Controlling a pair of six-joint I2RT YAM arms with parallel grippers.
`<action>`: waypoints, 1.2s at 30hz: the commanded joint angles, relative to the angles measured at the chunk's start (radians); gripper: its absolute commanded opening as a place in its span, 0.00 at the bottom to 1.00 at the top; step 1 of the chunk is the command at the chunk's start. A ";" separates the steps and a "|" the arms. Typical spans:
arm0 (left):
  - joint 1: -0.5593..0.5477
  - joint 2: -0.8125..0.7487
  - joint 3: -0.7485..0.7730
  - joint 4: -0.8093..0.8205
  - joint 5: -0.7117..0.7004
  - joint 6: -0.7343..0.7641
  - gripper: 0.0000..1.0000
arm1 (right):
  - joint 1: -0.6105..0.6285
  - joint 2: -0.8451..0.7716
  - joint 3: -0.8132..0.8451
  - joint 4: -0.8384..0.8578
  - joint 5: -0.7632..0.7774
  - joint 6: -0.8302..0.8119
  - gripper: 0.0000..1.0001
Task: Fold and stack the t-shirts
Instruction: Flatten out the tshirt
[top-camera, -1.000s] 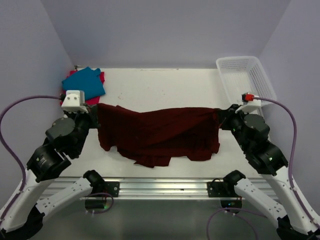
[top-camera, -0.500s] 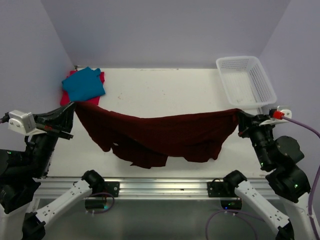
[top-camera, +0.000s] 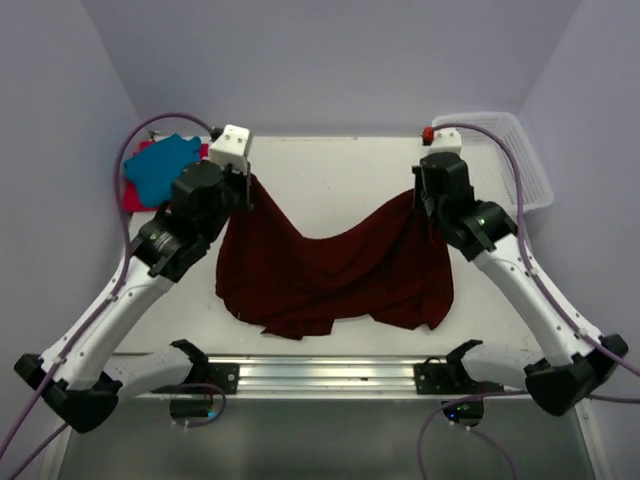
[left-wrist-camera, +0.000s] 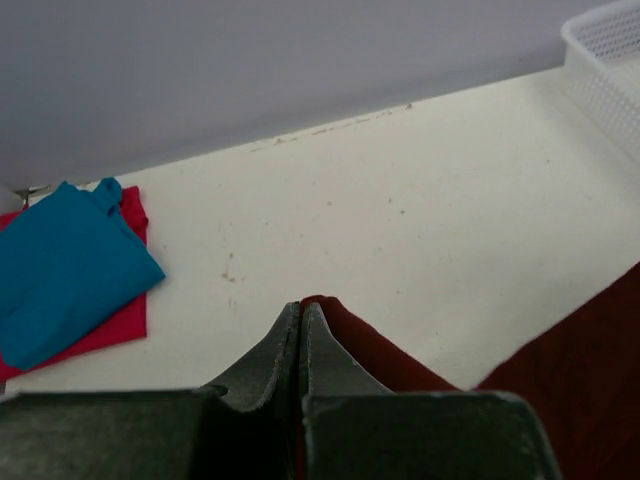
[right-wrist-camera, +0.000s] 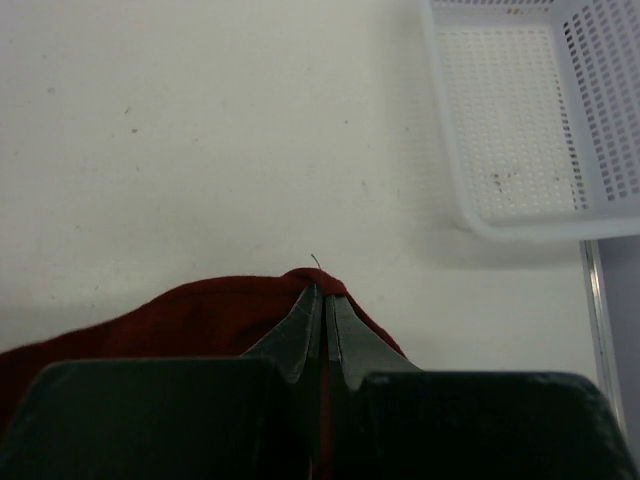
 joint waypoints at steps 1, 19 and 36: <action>0.007 0.082 0.109 0.135 -0.037 0.032 0.00 | -0.023 0.127 0.156 0.015 0.030 -0.014 0.00; 0.221 0.685 0.639 0.047 0.138 -0.014 0.00 | -0.186 0.636 0.788 -0.102 -0.057 -0.058 0.00; -0.065 -0.243 0.191 0.083 0.001 0.015 0.00 | 0.133 -0.284 0.095 0.274 -0.045 -0.250 0.00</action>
